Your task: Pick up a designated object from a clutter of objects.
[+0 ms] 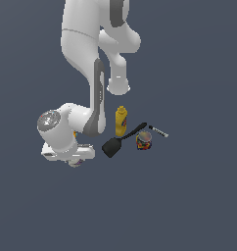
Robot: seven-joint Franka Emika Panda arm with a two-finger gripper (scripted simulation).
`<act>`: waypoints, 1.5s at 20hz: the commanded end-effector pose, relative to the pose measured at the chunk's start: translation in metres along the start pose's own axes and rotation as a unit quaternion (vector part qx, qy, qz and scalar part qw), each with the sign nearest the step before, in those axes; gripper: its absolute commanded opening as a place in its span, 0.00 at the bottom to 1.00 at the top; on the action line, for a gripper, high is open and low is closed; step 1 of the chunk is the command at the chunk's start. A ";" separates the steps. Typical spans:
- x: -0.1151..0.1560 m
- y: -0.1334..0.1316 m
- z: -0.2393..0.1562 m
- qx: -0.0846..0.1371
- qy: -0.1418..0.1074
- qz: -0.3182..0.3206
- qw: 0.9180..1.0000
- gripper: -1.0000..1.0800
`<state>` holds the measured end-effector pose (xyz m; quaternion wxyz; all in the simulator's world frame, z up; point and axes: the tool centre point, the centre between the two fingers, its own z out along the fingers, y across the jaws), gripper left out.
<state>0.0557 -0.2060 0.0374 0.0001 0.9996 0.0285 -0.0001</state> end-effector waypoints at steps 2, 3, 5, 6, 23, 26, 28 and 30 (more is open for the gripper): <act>0.000 -0.001 0.001 0.000 0.000 0.000 1.000 0.00; 0.000 0.000 0.000 0.000 0.000 0.000 1.000 0.00; 0.000 -0.001 -0.001 0.000 0.000 0.000 1.000 0.00; 0.000 -0.002 -0.002 0.000 0.000 0.000 1.000 0.00; 0.007 -0.074 -0.106 0.000 0.000 0.000 1.000 0.00; 0.010 -0.095 -0.138 0.000 0.000 0.000 1.000 0.00; 0.011 -0.109 -0.160 -0.001 0.000 0.000 1.000 0.00; 0.013 -0.124 -0.181 -0.001 0.000 0.000 1.000 0.00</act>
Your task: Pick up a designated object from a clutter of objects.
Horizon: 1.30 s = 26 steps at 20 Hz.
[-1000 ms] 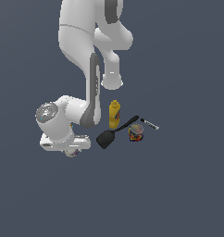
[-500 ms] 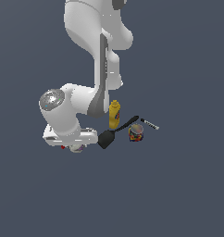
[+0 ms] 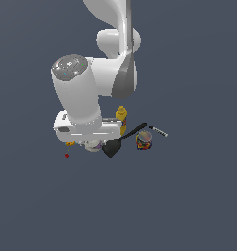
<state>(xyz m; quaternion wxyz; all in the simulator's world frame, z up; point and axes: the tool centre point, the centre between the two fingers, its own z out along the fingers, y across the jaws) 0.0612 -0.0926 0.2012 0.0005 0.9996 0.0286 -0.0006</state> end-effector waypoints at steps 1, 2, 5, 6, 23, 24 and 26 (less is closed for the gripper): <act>0.002 -0.018 -0.028 -0.001 0.000 0.000 1.000 0.00; 0.003 -0.025 -0.038 -0.001 0.000 0.000 1.000 0.00; 0.005 -0.046 -0.070 -0.001 0.000 0.000 1.000 0.00; 0.006 -0.053 -0.080 -0.001 0.000 0.000 1.000 0.00; 0.024 -0.145 -0.216 0.000 0.001 0.000 1.000 0.00; 0.024 -0.147 -0.219 0.000 0.001 0.000 1.000 0.00; 0.026 -0.151 -0.225 0.000 0.001 0.000 1.000 0.00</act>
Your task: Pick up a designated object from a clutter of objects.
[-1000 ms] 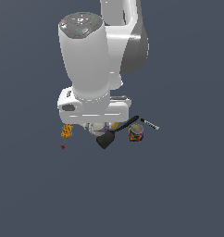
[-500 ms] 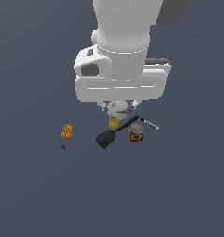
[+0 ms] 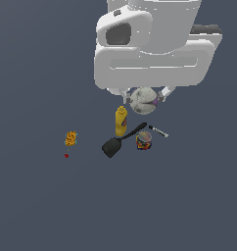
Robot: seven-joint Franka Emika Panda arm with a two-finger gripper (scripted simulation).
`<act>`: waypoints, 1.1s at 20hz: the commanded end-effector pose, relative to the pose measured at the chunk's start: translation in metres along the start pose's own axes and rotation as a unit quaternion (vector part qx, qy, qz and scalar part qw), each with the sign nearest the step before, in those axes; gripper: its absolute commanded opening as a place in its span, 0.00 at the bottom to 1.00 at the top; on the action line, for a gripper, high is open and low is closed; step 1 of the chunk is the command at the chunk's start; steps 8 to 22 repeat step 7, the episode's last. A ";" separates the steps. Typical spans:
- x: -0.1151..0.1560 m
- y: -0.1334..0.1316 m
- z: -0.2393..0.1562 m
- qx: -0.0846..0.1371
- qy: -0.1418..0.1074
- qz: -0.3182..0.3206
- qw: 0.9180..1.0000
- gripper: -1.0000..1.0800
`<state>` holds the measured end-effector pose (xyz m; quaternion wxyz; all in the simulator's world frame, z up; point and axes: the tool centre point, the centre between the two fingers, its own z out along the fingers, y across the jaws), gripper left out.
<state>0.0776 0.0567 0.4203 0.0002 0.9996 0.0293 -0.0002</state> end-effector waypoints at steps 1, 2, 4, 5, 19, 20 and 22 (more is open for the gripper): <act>0.001 -0.004 -0.008 0.000 0.000 0.000 1.000 0.00; 0.002 -0.006 -0.009 0.000 0.000 0.000 1.000 0.00; 0.003 -0.007 -0.012 0.000 0.000 0.000 1.000 0.00; 0.003 -0.008 -0.013 0.000 0.000 0.000 1.000 0.00; 0.003 -0.008 -0.013 0.000 0.000 0.000 1.000 0.00; 0.003 -0.008 -0.013 0.000 0.000 0.000 1.000 0.00; 0.003 -0.008 -0.013 0.000 0.000 0.000 1.000 0.00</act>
